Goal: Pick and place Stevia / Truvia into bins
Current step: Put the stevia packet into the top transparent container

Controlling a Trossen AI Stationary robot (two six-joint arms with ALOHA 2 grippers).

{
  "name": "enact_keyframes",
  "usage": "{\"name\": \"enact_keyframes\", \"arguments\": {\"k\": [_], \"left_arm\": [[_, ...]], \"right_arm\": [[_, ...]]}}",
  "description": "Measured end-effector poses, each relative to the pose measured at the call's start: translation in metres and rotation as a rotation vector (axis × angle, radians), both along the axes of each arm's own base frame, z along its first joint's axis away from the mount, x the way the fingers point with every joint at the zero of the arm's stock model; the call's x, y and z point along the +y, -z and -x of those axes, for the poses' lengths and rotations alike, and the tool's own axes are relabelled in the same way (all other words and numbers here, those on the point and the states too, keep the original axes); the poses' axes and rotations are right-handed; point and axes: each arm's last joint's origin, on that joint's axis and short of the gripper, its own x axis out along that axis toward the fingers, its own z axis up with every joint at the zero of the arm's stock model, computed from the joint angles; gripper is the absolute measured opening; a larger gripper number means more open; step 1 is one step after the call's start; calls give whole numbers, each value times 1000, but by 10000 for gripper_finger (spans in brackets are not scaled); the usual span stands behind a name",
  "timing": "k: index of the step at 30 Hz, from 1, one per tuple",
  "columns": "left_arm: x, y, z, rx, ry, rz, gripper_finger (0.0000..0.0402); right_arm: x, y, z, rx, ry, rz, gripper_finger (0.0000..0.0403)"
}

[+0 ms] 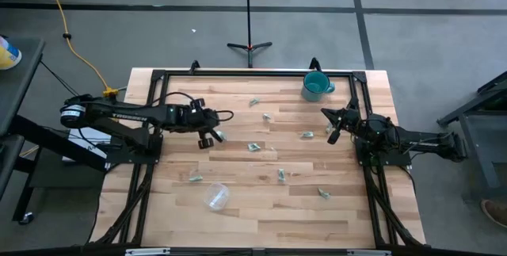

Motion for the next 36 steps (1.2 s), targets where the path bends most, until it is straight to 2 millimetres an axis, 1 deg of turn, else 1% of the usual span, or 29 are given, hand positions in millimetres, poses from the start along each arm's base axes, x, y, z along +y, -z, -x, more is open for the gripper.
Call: {"name": "enact_keyframes", "arguments": {"k": [6, 10, 13, 17, 21, 25, 28, 31, 36], "left_arm": [[-3, 11, -15, -50, 65, 121, 181], [-3, 32, -24, 10, 149, 123, 234], [-3, 48, -29, 67, 166, 121, 257], [-1, 68, -35, 143, 164, 96, 262], [-1, 78, -40, 163, 179, 87, 243], [-1, 80, -41, 173, 196, 92, 204], [-2, 80, -41, 174, 213, 97, 163], [-2, 80, -40, 176, 231, 111, 113], [-1, 78, -43, 176, 231, 74, 26]], "right_arm": [[0, 0, 0, 5, 0, -1, 0], [0, 1, 0, 6, -1, -1, 0], [0, 1, 0, 9, -1, -1, 0], [0, 1, 0, 13, 0, -2, 0], [0, 1, 0, 13, -2, -2, 0], [0, 1, 0, 15, -2, -1, 0], [0, 1, 0, 14, -1, -1, 0], [0, 1, 0, 15, -1, -1, 0], [0, 1, 0, 16, 0, 1, 0]]}}
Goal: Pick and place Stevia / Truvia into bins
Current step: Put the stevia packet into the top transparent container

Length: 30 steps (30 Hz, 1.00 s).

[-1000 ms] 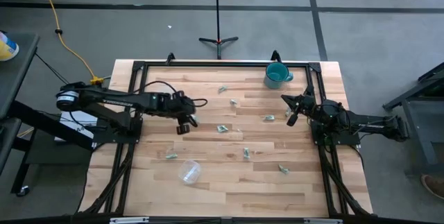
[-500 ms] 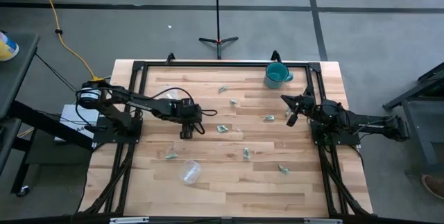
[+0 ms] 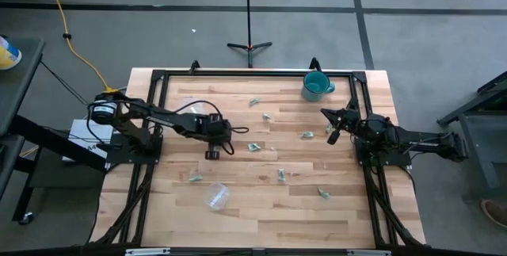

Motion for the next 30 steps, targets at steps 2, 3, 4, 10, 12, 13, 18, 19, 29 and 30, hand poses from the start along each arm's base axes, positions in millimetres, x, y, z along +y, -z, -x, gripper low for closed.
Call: {"name": "enact_keyframes", "arguments": {"k": [2, 3, 4, 10, 12, 13, 18, 19, 29, 30], "left_arm": [[1, -4, -3, 16, -16, -40, 22], [3, -7, -3, 38, -28, -71, 23], [4, -10, -4, 66, -39, -98, 28], [9, -53, -12, 205, -94, -232, 24], [9, -68, -15, 228, -99, -240, 22], [9, -75, -14, 246, -110, -253, 22], [28, -98, 5, 391, -337, -346, 31], [34, -99, 12, 433, -394, -340, 30], [81, -73, 41, 516, -577, -36, 39], [85, -71, 42, 509, -593, -36, 50]], "right_arm": [[0, 0, 0, 0, 0, 0, 0], [0, 0, 0, 0, 0, 0, 0], [0, 0, 0, 0, 0, 0, 0], [0, 0, 0, -1, 0, -1, 0], [0, 0, 0, -1, 0, -2, 0], [0, 0, 0, -1, 0, -2, 0], [0, 0, 0, -2, -1, -3, 0], [0, 0, 0, -1, -2, -3, 0], [0, 0, 0, -1, -3, -2, 0], [0, 0, 0, -1, -3, -2, 0]]}}
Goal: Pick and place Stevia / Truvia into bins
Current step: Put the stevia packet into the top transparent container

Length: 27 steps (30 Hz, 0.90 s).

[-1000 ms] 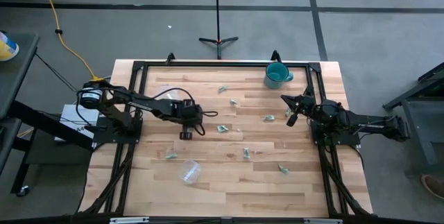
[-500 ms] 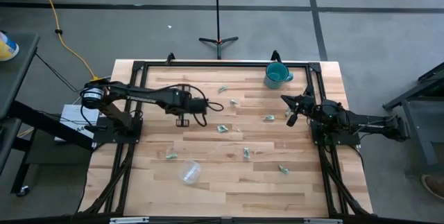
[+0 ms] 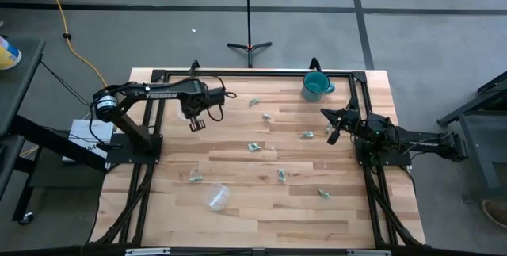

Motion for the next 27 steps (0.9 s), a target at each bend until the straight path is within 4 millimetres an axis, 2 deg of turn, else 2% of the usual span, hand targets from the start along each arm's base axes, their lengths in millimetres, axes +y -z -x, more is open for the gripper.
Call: {"name": "enact_keyframes", "arguments": {"k": [4, 9, 11, 14, 18, 22, 27], "left_arm": [[12, 2, 4, -17, -24, -3, 103], [18, 1, 7, -6, -15, 9, 165], [18, -3, 7, -3, -16, 15, 184], [13, -17, 1, -87, -3, 56, 200], [-9, -42, -10, -305, 57, 139, 203], [-47, -57, -18, -497, 90, 343, 200], [-103, -56, -25, -472, 174, 400, 200]], "right_arm": [[0, 0, 0, -11, 1, -17, 0], [0, 0, 0, -8, 0, -13, 0], [0, 0, 0, -8, 0, -12, 0], [0, 0, 0, -8, 1, -13, 0], [0, 0, 0, -10, 0, -16, 0], [0, 0, 0, -17, 1, -28, 0], [0, 0, 0, -18, 1, -29, 0]]}}
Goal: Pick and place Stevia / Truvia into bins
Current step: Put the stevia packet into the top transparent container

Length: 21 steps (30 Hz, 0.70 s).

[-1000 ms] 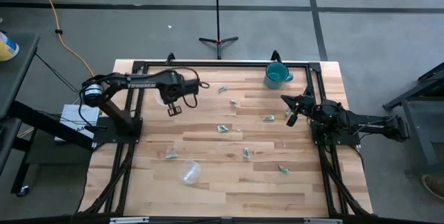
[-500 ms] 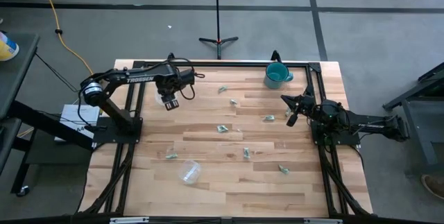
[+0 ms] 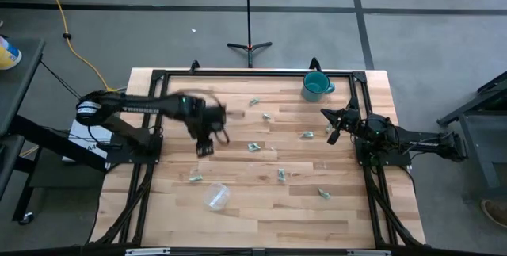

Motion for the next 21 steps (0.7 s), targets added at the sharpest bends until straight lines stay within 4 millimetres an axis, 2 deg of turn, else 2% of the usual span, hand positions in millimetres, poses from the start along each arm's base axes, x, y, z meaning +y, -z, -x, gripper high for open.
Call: {"name": "enact_keyframes", "arguments": {"k": [5, 10, 16, 21], "left_arm": [[-51, 16, 8, 83, 12, 3, 200], [-85, 33, 24, 126, -85, -63, 200], [-111, 64, 38, 84, -113, -39, 200], [-115, 87, 48, 62, -127, -54, 200]], "right_arm": [[0, 0, 0, 0, 0, 0, 0], [0, 0, 0, -1, 0, 1, 0], [0, -1, 0, -4, 0, 3, 0], [0, -1, 0, -6, 0, 3, 0]]}}
